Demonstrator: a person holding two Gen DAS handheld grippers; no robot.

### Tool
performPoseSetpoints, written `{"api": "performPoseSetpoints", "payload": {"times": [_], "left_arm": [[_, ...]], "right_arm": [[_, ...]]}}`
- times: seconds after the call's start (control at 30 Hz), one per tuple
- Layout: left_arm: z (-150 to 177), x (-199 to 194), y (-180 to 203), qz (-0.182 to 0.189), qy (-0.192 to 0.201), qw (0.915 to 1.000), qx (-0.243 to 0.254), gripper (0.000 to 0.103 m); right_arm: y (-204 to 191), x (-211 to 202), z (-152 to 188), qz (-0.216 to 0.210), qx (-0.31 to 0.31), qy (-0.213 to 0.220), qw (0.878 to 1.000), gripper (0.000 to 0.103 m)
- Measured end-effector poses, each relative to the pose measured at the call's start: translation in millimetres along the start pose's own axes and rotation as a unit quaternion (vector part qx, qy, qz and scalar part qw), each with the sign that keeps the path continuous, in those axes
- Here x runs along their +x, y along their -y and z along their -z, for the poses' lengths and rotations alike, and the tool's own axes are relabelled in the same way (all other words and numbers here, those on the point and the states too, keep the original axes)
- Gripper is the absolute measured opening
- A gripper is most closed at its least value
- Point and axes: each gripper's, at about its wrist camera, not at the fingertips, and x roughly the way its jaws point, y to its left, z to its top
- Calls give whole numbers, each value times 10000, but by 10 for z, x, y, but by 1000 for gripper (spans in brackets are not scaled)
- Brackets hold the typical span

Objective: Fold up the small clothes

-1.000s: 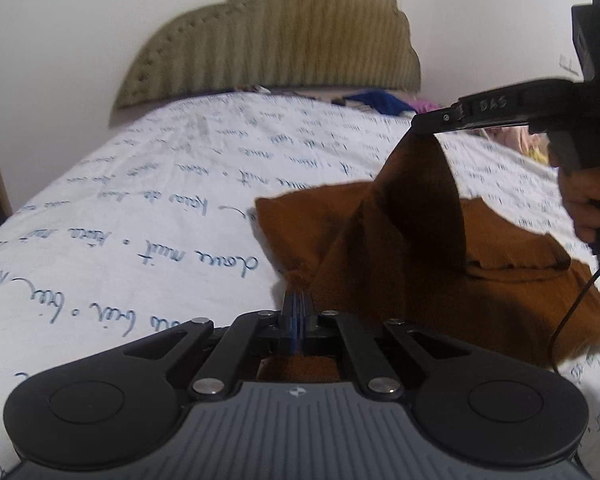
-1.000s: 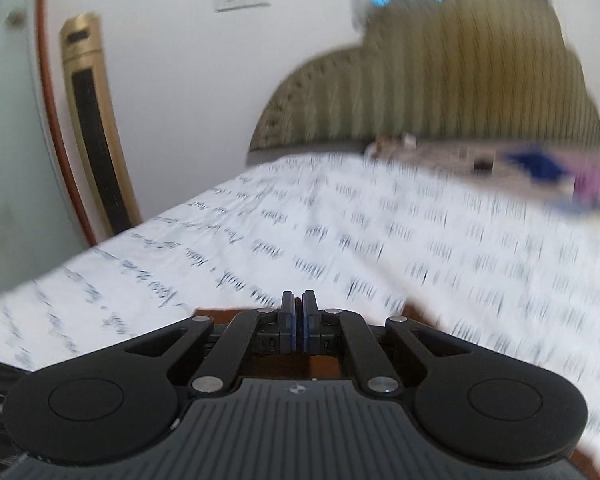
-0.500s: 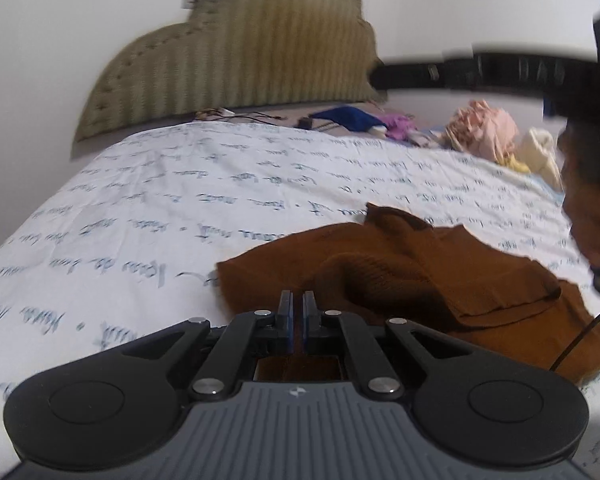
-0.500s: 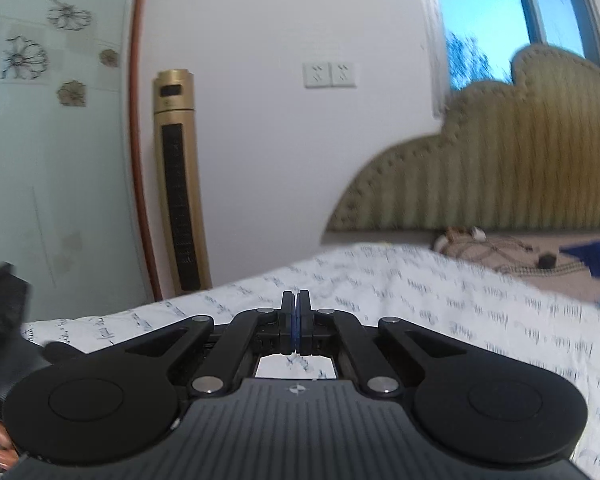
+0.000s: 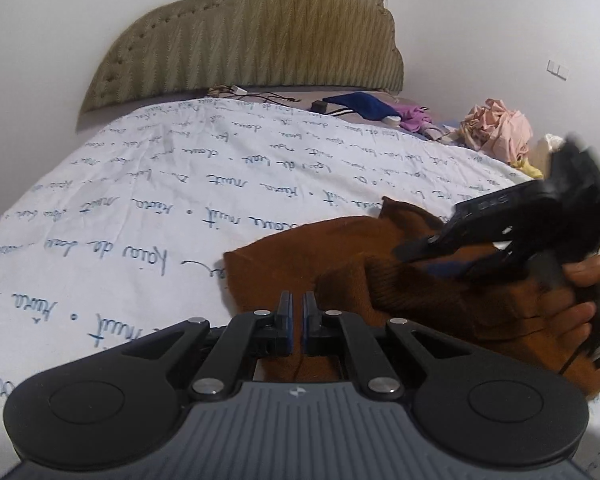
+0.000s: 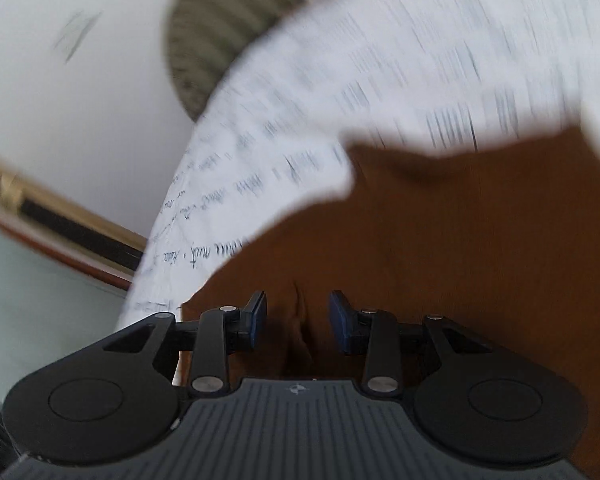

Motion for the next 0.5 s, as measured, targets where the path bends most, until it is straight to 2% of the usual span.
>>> {"api": "performPoseSetpoints", "payload": {"times": [0.07, 0.13, 0.23, 0.37, 0.43, 0.5], "left_arm": [[-20, 43, 24, 38, -34, 10000, 23, 4], [-58, 85, 22, 95, -47, 9999, -20, 4], [-150, 129, -80, 266, -29, 9991, -336, 4], [-274, 172, -254, 782, -25, 9949, -644, 5], [-313, 150, -260, 1137, 29, 9921, -533, 5], [-345, 108, -199, 1304, 156, 9912, -185, 5]], "right_arm": [[163, 163, 94, -678, 653, -246, 9953, 39], [113, 265, 133, -997, 558, -419, 9926, 38], [-241, 214, 236, -918, -591, -276, 9936, 11], [-619, -58, 315, -1315, -1714, -20, 9764, 11], [-781, -226, 356, -1459, -2331, 125, 9614, 11], [-911, -354, 379, -1587, -2819, 94, 9462, 11]]}}
